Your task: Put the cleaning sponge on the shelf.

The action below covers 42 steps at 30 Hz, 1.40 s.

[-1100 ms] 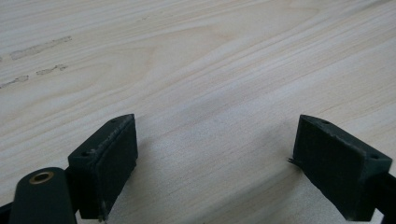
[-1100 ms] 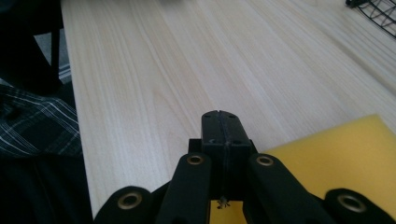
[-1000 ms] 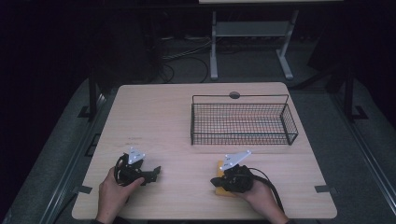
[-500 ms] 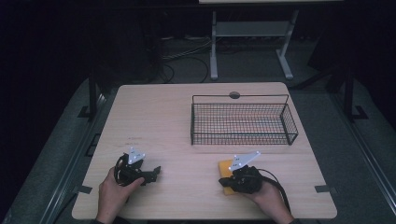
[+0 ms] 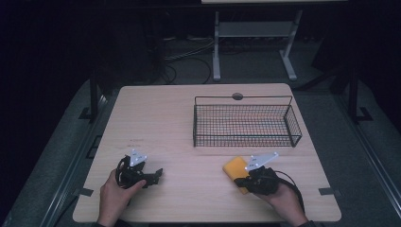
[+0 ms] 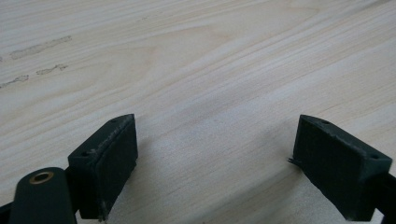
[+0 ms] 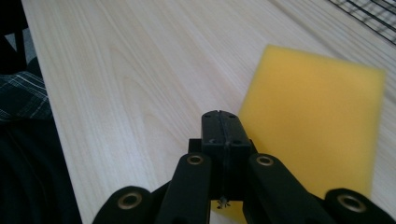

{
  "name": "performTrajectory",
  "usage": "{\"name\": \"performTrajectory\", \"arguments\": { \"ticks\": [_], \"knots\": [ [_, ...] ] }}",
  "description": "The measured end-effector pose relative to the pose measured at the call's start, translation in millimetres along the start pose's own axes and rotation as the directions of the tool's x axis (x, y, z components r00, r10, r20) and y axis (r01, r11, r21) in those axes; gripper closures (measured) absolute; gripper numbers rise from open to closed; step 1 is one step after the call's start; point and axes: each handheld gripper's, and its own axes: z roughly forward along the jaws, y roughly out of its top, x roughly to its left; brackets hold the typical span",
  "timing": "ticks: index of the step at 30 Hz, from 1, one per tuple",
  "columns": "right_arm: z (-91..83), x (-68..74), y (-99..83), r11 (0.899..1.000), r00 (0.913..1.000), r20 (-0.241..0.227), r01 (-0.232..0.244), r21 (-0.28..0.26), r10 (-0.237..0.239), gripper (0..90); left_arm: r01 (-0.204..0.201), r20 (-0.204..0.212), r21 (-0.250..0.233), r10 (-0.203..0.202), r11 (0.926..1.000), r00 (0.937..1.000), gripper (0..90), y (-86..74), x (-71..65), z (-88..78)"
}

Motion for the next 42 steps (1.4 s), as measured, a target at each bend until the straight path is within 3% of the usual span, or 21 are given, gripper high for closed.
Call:
{"name": "performTrajectory", "arguments": {
  "ticks": [9, 14, 18, 19, 22, 28, 31, 32, 34, 35, 40, 42],
  "knots": [
    [-13.5, -15.5, -10.6, 0.999, 0.9989, 0.033, -0.033, -0.002, 0.033, 89.5, 0.001, 0.000, 0.000, -0.001, 1.0000, 1.0000, 12.9, 0.0, -0.1, 0.0],
    [-15.6, -17.8, -11.7, 0.999, 0.9991, 0.019, -0.038, -0.008, 0.038, 89.4, 0.001, 0.000, 0.000, -0.001, 1.0000, 1.0000, 12.9, 0.0, -0.1, 0.0],
    [-17.3, -18.2, -9.9, 0.999, 0.9991, 0.007, -0.043, -0.005, 0.043, 83.0, 0.001, 0.000, 0.000, -0.001, 1.0000, 1.0000, 12.9, 0.0, -0.1, 0.0],
    [-19.7, -18.4, -8.5, 0.999, 0.9993, 0.012, -0.037, -0.008, 0.037, 78.4, 0.001, 0.000, 0.000, -0.001, 1.0000, 1.0000, 12.9, 0.0, -0.1, 0.0],
    [-23.0, -19.6, -7.4, 0.999, 0.9989, 0.028, -0.038, -0.016, 0.038, 76.1, 0.001, 0.000, 0.000, -0.001, 1.0000, 1.0000, 12.9, 0.0, -0.1, 0.0],
    [-29.5, -25.3, -3.8, 0.999, 0.9972, 0.059, -0.047, 0.009, 0.046, 61.2, 0.005, 0.000, -0.003, -0.005, 1.0000, 1.0000, 12.9, 0.0, -0.4, 0.2],
    [-31.6, -28.9, -0.1, 0.998, 0.9956, 0.073, -0.061, 0.033, 0.058, 48.4, 0.005, 0.000, -0.003, -0.005, 1.0000, 1.0000, 12.9, 0.0, -0.3, 0.2],
    [-31.6, -28.9, -0.1, 0.998, 0.9956, 0.073, -0.061, 0.033, 0.058, 48.4, 0.005, 0.000, -0.003, -0.005, 1.0000, 1.0000, 12.9, 0.0, -0.3, 0.2],
    [-32.2, -30.6, 1.9, 0.997, 0.9948, 0.080, -0.066, 0.039, 0.063, 39.7, 0.005, 0.000, -0.003, -0.005, 1.0000, 1.0000, 12.9, 0.0, -0.3, 0.2],
    [-32.0, -32.9, 4.6, 0.997, 0.9930, 0.102, -0.065, 0.046, 0.060, 31.3, 0.004, 0.000, -0.003, -0.004, 1.0000, 1.0000, 12.9, 0.0, -0.3, 0.2],
    [-29.8, -35.3, 9.9, 0.995, 0.9908, 0.122, -0.067, 0.069, 0.059, 20.0, 0.004, 0.000, -0.003, -0.004, 1.0000, 1.0000, 12.9, 0.0, -0.3, 0.2],
    [-26.4, -36.6, 15.0, 0.995, 0.9905, 0.134, -0.044, 0.087, 0.032, 16.1, 0.004, 0.000, -0.003, -0.004, 1.0000, 1.0000, 12.9, 0.0, -0.3, 0.2]
  ]
}}
